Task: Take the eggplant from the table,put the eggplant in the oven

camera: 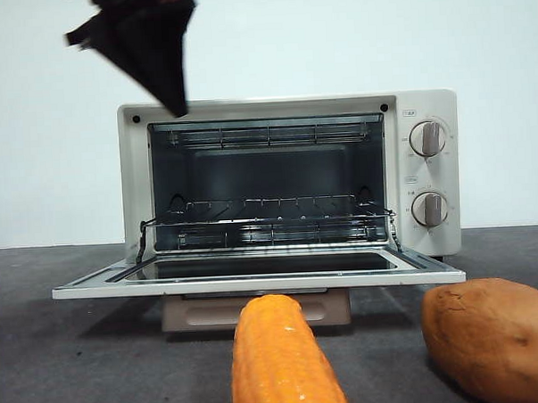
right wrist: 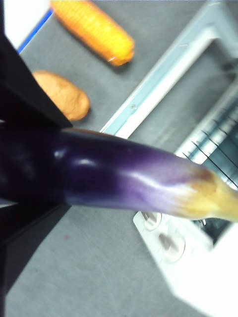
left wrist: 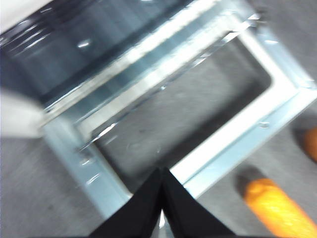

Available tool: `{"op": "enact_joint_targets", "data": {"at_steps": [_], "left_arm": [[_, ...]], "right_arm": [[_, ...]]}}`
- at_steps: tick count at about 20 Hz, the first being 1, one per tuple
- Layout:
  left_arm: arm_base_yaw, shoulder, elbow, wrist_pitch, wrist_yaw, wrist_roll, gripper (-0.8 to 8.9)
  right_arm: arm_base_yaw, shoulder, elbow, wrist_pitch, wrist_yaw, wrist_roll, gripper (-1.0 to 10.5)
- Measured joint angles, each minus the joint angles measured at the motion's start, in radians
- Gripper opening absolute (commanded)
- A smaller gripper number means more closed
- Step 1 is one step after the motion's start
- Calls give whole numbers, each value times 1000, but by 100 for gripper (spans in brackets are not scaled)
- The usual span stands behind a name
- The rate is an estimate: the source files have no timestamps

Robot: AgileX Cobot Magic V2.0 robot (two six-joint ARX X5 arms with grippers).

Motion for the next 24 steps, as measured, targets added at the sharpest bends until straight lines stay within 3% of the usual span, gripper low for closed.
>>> {"op": "enact_joint_targets", "data": {"at_steps": [5,8,14,20,24], "left_arm": [[140,-220,-293,223,14,-45,6],[235,-357,-489,412,51,-117,6],[365,-428,-722,586,108,-223,6],[371,-428,-760,631,134,-250,6],[371,-428,-760,649,135,-252,6]], "right_arm": [[-22,169,0,245,0,-234,134],[-58,291,0,372,0,-424,134],[-140,512,0,668,1,-740,134],[-204,676,0,888,48,-938,135],[-217,769,0,997,132,-1002,162]]}}
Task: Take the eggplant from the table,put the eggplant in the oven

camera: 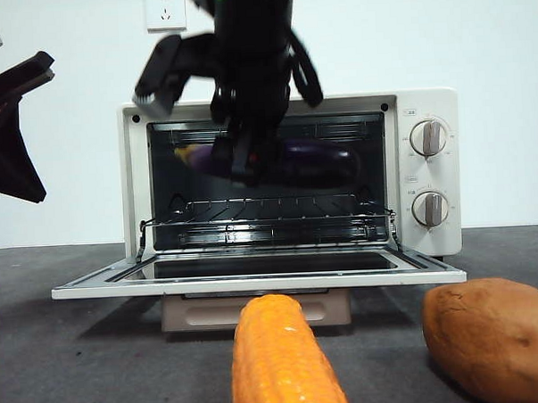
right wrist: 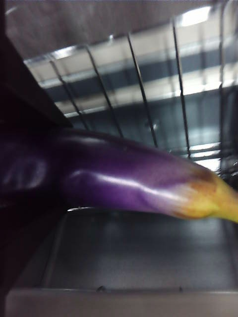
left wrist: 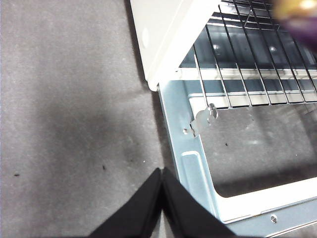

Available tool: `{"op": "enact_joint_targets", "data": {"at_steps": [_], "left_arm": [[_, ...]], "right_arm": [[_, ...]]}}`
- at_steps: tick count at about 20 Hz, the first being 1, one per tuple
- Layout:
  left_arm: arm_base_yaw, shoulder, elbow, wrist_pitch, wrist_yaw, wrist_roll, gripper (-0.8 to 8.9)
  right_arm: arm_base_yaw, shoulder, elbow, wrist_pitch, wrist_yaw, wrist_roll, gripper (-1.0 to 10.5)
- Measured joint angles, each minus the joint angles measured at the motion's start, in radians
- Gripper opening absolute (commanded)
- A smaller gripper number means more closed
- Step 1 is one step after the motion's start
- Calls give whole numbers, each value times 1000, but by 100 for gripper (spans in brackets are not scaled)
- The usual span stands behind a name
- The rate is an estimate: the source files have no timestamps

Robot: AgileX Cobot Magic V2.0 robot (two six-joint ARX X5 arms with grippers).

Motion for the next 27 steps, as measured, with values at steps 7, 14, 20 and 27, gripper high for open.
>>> {"op": "enact_joint_targets", "data": {"at_steps": [7,14,20,27], "left_arm": [[0,0,0,2,0,0,6],[0,0,0,-3,1,0,6],[0,0,0,-4,1,0,6],[18,8,0,-2,2,19,6]], "right_arm": [[-14,49,0,27,47,-14,318],[-13,49,0,28,53,23,318],[18,49,0,28,102,26,318],[124,-117,0,-39,128,108,293]]}}
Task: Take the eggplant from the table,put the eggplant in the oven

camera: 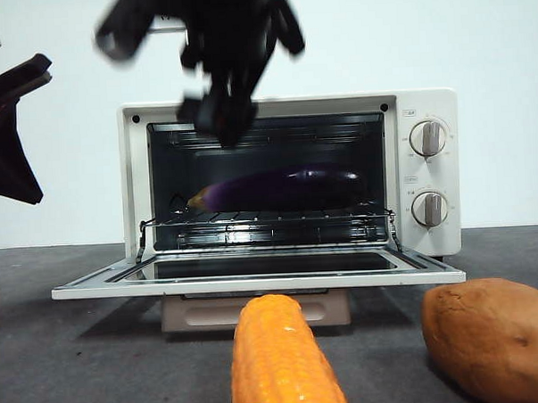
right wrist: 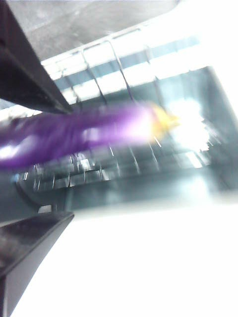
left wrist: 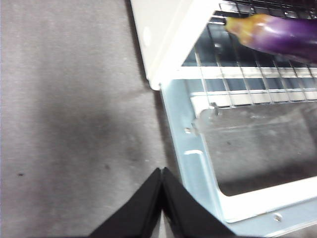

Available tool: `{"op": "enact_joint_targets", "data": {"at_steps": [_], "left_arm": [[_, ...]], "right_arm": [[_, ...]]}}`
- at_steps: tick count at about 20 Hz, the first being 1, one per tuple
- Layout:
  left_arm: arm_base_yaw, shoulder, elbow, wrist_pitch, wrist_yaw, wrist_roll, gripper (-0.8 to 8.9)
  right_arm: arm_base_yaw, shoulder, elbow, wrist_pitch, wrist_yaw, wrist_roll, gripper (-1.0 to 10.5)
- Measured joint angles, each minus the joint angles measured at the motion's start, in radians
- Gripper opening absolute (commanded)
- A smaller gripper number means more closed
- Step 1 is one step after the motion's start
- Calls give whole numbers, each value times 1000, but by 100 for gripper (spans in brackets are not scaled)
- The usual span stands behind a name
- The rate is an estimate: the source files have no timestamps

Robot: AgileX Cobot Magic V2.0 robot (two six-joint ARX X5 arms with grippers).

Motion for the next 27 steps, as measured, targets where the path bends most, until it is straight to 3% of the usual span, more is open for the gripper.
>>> {"op": "enact_joint_targets", "data": {"at_steps": [8,27], "left_arm": [[56,190,0,13,174,42,6],[63,464,0,109,381,75,6]], "right_arm": [[148,-371,0,-296,-100,241,35],[201,-626,0,-425,-131,382,8]]}}
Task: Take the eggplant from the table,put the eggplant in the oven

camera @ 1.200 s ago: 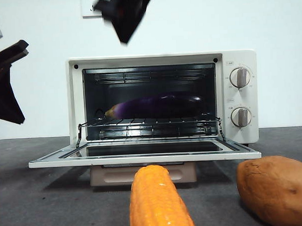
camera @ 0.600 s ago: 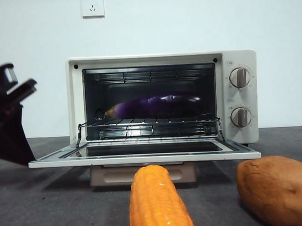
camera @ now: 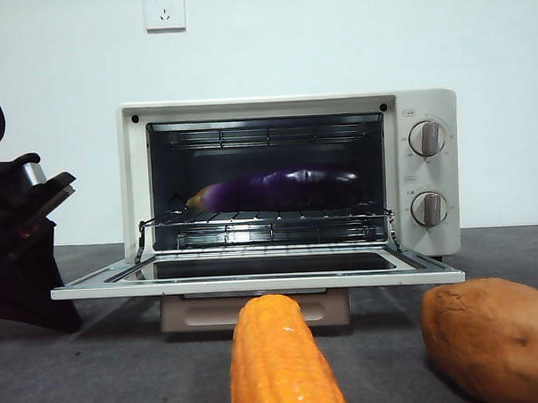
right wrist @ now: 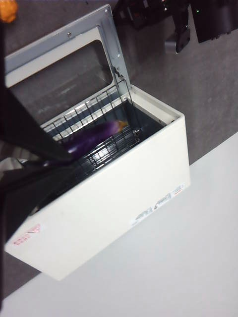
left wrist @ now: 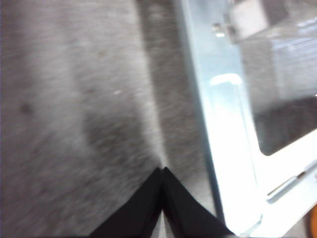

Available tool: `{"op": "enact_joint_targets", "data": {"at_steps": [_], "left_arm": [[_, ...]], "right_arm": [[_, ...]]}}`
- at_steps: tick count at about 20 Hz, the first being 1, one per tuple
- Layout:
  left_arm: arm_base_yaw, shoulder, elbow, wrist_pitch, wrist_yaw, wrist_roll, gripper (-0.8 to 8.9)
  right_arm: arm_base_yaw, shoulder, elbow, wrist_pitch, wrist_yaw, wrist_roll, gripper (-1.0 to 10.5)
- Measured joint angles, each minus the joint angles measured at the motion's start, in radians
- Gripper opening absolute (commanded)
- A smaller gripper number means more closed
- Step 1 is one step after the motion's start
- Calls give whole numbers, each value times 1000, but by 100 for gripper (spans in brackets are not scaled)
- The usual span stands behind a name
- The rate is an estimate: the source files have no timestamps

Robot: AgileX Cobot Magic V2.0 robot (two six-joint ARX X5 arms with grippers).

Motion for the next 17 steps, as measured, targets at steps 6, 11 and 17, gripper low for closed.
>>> {"op": "enact_joint_targets", "data": {"at_steps": [6,11,17], "left_arm": [[39,49,1,27,120,19,6],[70,70,1,27,224,30,6],[98,75,1,26,311,40,6]], "right_arm": [[0,-10,0,-30,0,18,8],[0,-11,0,-41,-1,29,8],[0,-12,0,-42,-1,30,8]]}}
